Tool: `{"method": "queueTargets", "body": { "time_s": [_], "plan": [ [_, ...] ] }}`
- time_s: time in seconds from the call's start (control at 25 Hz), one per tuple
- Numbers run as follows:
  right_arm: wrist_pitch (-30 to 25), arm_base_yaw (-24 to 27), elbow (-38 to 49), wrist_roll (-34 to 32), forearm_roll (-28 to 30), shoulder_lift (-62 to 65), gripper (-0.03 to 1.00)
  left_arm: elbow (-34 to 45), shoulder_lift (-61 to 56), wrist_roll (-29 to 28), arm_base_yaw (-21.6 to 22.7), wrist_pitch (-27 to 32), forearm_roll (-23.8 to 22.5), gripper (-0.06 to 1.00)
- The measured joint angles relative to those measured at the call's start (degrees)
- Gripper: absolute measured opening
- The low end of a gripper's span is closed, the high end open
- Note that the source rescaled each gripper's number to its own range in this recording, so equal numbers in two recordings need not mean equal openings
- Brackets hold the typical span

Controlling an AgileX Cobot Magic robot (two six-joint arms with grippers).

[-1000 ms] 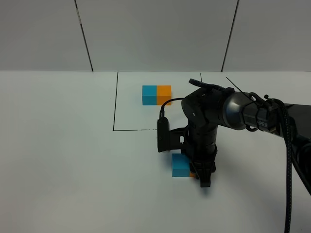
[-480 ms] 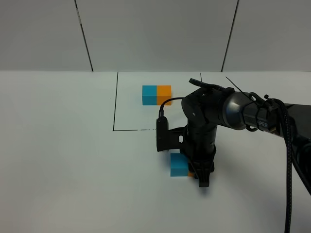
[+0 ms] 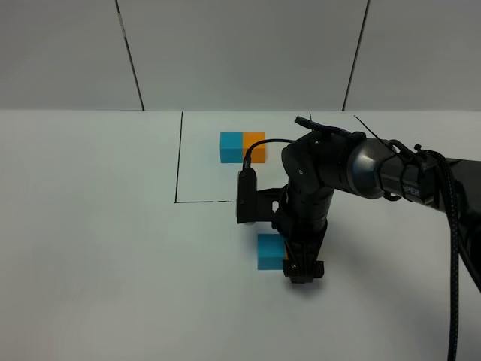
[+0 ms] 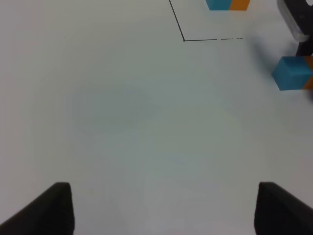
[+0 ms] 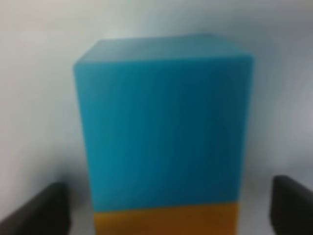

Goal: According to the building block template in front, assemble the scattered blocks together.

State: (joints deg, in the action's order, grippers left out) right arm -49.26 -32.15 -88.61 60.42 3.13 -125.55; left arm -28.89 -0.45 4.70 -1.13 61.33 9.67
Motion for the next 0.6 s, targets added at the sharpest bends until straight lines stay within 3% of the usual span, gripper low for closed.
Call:
{"method": "queueTargets", "body": {
  "time_s": [0.04,0.12,0.4,0.6],
  "plan": [
    [0.2,0.0,0.0,-0.8,0.3,0.5,0.94,0.0,0.0,0.0,0.0,0.0,0.0,0.6],
    [0.5,0.0,0.0,-2.6,0.7,1.8,1.0,0.0,0.0,0.0,0.0,0.0,0.0,0.6],
    [0.4,0.0,0.0,-17.5,1.9,9.9,1.0,0.0,0.0,0.0,0.0,0.0,0.0,0.6],
    [3.2,1.2,3.5,-34.1,9.0,18.0,1.0,0.0,0.0,0.0,0.0,0.0,0.0,0.6]
  ]
}}
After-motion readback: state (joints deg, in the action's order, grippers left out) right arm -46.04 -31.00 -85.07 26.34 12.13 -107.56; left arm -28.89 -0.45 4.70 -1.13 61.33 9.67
